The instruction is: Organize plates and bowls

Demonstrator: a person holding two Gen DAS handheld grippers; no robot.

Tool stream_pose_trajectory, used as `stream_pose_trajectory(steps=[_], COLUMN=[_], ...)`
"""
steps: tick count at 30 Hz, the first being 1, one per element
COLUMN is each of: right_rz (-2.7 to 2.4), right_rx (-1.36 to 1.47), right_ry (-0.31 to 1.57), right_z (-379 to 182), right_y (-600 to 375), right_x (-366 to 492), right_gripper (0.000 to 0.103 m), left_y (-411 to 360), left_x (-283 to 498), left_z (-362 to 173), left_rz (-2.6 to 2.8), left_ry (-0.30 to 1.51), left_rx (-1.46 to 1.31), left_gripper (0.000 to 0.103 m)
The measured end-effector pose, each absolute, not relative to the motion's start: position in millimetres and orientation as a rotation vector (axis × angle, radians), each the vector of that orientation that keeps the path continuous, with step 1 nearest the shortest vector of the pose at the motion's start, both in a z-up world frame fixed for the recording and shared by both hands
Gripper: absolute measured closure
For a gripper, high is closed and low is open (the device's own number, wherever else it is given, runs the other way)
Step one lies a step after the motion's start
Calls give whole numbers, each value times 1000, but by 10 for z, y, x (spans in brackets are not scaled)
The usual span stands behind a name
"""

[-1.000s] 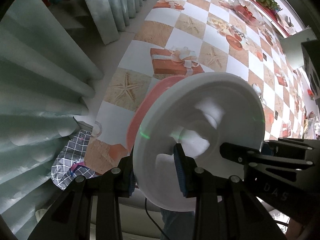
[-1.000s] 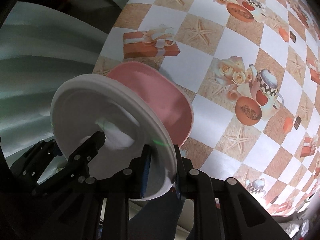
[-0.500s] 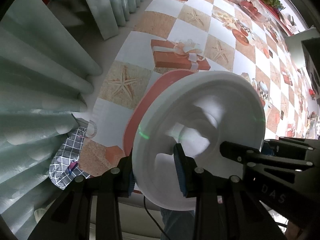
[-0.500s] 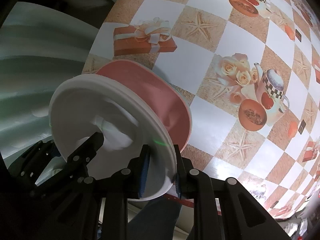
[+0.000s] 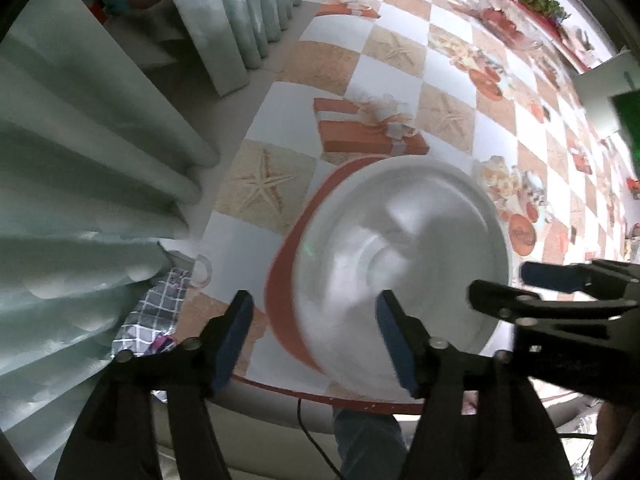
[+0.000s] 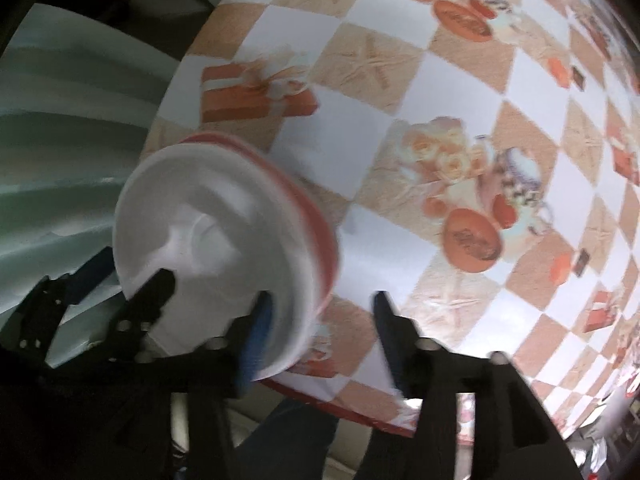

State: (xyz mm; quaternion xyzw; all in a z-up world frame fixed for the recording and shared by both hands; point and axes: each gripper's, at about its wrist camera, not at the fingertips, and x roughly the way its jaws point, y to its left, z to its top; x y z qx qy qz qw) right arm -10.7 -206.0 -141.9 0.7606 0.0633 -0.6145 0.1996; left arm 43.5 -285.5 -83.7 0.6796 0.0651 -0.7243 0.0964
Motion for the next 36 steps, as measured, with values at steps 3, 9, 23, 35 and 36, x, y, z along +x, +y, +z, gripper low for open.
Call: stream_pose_trajectory(steps=[3, 9, 23, 35, 36], right_rz=[-1730, -1774, -1826, -1881, -1876], right_rx=[2114, 2023, 1977, 1872, 1867], right_ry=[148, 141, 145, 258, 259], right_z=[-1353, -1104, -864, -493, -465], right_y=[-1985, -1942, -1931, -1958, -1959], right_x=[-127, -98, -166, -113, -103], right_gripper=[13, 0, 0, 0, 0], left_y=[-2863, -2756, -2658, -2577, -2568], left_x=[442, 448, 439, 675, 692], left_z=[-830, -729, -527, -30, 23], left_rz=[-2129, -2173, -2301, -2474, -2494], left_ry=[132, 54, 114, 32, 36], left_rx=[1999, 1976, 1952, 1801, 1795], left_gripper=[23, 11, 0, 0, 0])
